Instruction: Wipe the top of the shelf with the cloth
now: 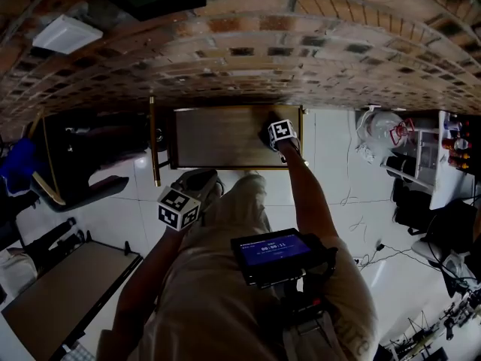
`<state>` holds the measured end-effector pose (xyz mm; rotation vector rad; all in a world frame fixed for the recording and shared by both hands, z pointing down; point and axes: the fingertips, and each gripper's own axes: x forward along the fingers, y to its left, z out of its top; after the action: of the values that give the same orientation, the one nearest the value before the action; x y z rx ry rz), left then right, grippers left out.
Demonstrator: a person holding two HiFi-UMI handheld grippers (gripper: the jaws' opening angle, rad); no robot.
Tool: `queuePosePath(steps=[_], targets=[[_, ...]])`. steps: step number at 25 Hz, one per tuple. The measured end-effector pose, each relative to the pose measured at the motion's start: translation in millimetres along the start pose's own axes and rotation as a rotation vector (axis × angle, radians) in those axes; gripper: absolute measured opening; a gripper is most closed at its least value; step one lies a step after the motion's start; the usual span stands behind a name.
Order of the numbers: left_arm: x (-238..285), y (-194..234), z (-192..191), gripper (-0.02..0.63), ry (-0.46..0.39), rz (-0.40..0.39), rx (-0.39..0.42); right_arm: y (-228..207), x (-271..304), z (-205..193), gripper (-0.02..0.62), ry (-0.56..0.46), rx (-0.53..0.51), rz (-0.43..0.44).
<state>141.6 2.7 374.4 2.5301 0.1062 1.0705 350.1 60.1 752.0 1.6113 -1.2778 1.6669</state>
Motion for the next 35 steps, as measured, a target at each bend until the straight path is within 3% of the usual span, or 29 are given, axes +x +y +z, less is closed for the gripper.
queuePosePath(steps=[11, 19, 23, 27, 35], targets=[[0, -10, -3, 0.003, 0.019, -0.017, 0.016, -72, -32, -27, 0.084, 0.014, 0.120, -0.143], [-9, 4, -6, 0.003, -0.012, -0.017, -0.001, -73, -47, -18, 0.084, -0.036, 0.096, -0.230], [-27, 22, -15, 0.003, -0.028, -0.002, -0.014, -19, -48, 6, 0.084, -0.074, 0.045, -0.176], [-50, 43, -26, 0.003, -0.041, 0.012, -0.030, 75, -34, 38, 0.084, -0.140, -0.034, -0.012], [-98, 89, -38, 0.003, -0.081, 0.047, -0.060, 241, -5, 66, 0.084, -0.104, -0.186, 0.163]])
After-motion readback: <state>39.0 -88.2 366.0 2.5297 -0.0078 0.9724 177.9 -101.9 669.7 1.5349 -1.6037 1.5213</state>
